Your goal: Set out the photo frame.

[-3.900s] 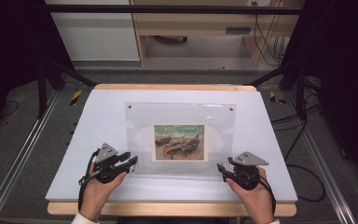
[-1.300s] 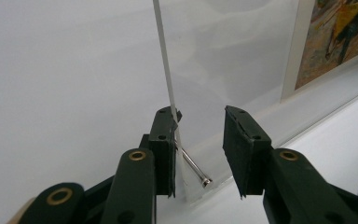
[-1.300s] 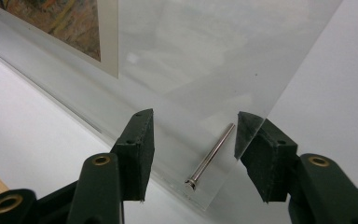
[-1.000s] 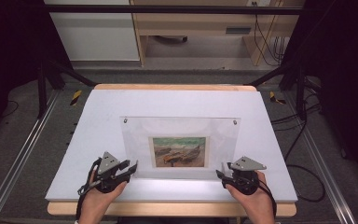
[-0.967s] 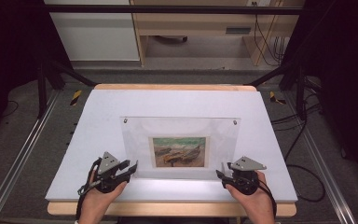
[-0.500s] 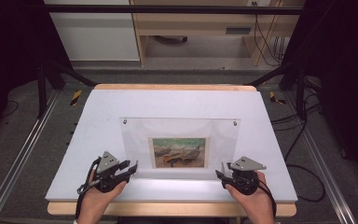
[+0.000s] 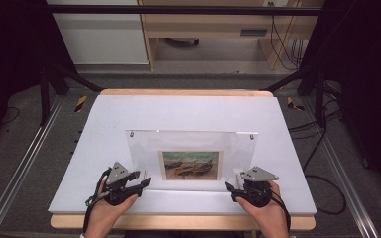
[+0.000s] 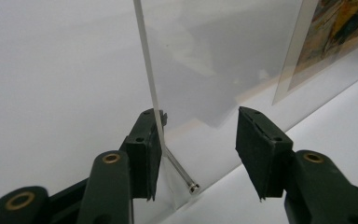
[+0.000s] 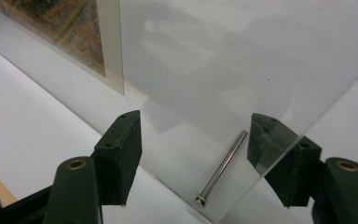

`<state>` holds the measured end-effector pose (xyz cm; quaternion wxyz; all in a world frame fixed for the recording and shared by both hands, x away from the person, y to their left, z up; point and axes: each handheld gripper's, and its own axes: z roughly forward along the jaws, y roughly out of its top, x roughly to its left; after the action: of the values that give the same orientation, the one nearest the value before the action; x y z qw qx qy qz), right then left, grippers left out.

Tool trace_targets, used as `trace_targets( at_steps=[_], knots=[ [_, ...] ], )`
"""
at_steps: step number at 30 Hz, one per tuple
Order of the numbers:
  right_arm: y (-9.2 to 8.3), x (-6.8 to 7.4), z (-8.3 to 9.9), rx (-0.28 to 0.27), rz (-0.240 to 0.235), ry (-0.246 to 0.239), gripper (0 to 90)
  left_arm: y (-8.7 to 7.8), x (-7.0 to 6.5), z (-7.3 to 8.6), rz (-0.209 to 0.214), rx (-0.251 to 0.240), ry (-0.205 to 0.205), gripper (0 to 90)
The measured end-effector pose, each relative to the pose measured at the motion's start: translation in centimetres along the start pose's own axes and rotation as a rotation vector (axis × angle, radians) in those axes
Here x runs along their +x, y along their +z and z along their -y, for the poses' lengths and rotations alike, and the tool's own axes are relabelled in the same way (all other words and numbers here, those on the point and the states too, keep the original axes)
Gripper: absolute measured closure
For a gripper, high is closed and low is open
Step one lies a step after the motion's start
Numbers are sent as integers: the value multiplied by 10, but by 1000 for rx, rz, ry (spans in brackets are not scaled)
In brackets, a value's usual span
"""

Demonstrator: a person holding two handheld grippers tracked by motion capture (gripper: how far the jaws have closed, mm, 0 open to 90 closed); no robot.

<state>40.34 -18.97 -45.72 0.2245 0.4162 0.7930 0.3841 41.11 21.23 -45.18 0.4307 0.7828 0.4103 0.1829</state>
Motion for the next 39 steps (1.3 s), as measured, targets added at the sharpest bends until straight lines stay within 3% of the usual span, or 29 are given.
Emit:
trace_targets(
  at_steps=[4, 6, 9, 15, 21, 24, 27, 28, 31, 36, 39],
  knots=[
    [2, 2, -1, -9, 9, -22, 232, 0, 1, -1, -8, -12, -2, 424],
    [2, 4, -4, -17, 18, -43, 138, -1, 3, -2, -8, -24, -4, 322],
    [1, 5, -5, -35, 33, -49, 82, -2, 5, -3, -4, -35, -15, 230],
    [-8, 0, -5, -72, 36, -42, 65, -12, 11, -3, 47, -70, 20, 86],
    [-25, -3, -1, -108, 68, -39, 69, -25, 24, -2, 58, -127, 13, 72],
    [-33, -6, 3, -116, 77, -24, 73, -36, 33, -3, 43, -175, 21, 72],
    [-39, -9, 7, -123, 89, -14, 73, -40, 39, -1, 35, -176, 21, 72],
    [-44, -12, 9, -133, 99, 0, 73, -42, 45, 2, 8, -172, 18, 72],
    [-47, -15, 12, -138, 113, 14, 74, -43, 51, 4, -6, -173, 8, 80],
    [-53, -26, 18, -145, 155, 52, 79, -49, 65, 8, -97, -178, 11, 100],
    [-54, -30, 20, -141, 163, 69, 89, -50, 68, 9, -129, -181, 12, 103]
  ],
)
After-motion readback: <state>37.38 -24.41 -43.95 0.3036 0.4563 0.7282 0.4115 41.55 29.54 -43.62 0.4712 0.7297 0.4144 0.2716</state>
